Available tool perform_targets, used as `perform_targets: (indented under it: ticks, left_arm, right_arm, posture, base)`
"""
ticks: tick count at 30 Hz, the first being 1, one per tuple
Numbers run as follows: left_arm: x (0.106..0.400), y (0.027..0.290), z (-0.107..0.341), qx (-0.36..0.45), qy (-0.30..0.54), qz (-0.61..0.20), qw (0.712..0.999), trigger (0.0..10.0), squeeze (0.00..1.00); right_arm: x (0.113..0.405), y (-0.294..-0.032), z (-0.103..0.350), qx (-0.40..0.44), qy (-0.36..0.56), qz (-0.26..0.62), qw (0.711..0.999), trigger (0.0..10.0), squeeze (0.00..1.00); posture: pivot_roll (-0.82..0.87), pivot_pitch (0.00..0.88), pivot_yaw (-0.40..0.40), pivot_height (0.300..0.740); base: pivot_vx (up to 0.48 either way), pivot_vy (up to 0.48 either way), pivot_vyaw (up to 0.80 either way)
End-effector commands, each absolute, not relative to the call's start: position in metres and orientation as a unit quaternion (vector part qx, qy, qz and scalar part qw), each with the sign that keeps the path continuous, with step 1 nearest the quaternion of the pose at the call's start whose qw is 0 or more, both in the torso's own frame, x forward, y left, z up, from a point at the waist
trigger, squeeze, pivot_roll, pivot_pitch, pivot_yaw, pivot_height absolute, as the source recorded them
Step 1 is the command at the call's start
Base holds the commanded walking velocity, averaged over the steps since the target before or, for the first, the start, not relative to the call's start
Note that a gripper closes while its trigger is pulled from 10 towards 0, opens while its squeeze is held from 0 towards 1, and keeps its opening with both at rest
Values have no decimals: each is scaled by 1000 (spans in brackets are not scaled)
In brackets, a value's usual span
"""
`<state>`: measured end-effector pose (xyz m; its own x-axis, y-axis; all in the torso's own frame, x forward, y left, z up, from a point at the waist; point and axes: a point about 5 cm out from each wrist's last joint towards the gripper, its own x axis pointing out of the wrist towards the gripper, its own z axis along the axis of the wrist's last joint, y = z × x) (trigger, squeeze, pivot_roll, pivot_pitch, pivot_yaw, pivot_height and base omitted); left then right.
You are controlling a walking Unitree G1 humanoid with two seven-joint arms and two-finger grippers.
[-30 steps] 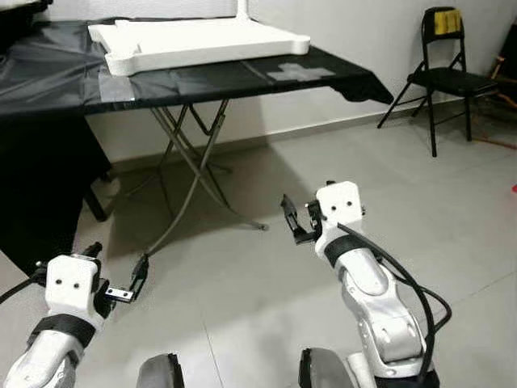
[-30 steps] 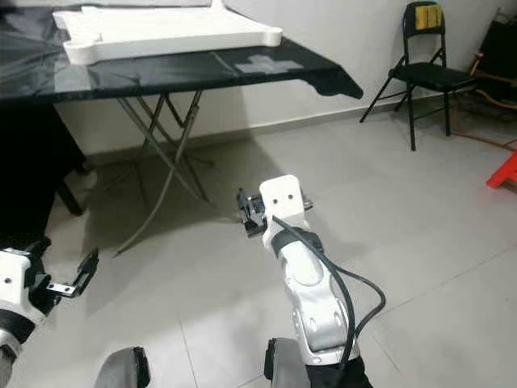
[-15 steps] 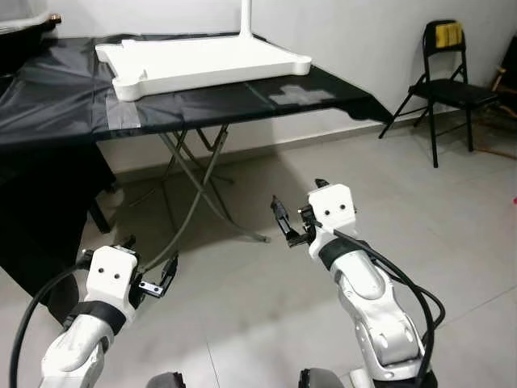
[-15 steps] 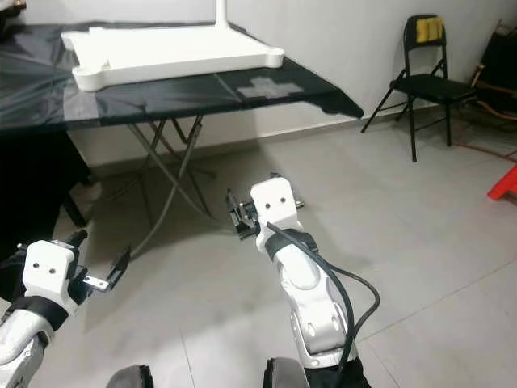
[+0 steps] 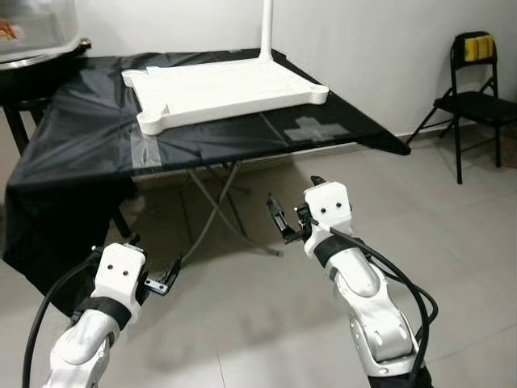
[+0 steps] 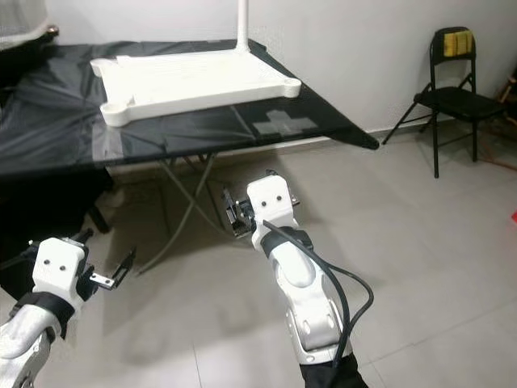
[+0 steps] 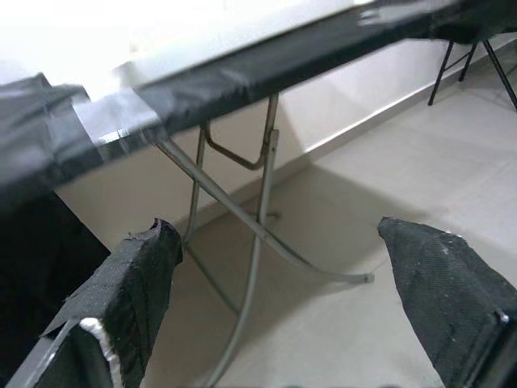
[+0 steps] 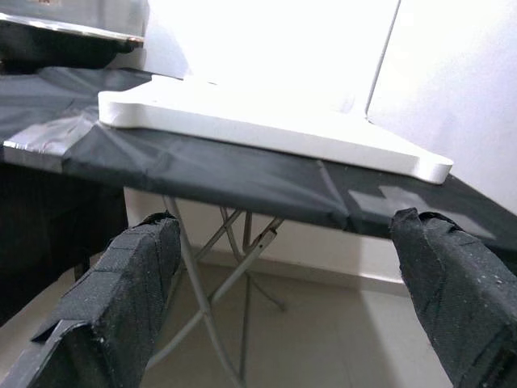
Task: Building children table
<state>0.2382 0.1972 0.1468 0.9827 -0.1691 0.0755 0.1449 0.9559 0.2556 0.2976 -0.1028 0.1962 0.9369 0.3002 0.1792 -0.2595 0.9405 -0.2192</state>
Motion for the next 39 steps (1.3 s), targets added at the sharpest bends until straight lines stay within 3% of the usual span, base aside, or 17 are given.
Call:
perform_targets:
  ticks: [1, 12, 39]
  left_arm:
    - [239, 197, 143, 136, -40, -82, 987, 10000, 0]
    - [241, 196, 141, 145, -39, -88, 985, 10000, 0]
    - [239, 196, 140, 142, -48, -75, 986, 10000, 0]
  right_arm:
    - [299, -103, 195, -90, -106, 140, 980, 10000, 0]
    - [302, -107, 196, -84, -107, 128, 982, 10000, 0]
    - [298, -117, 180, -88, -78, 129, 985, 10000, 0]
  posture:
    - [-22, 0, -47, 705]
    - [-26, 0, -45, 740]
    - [-28, 0, -52, 740]
  base:
    - [0, 0, 0]
    - [0, 0, 0]
    - [0, -10, 0]
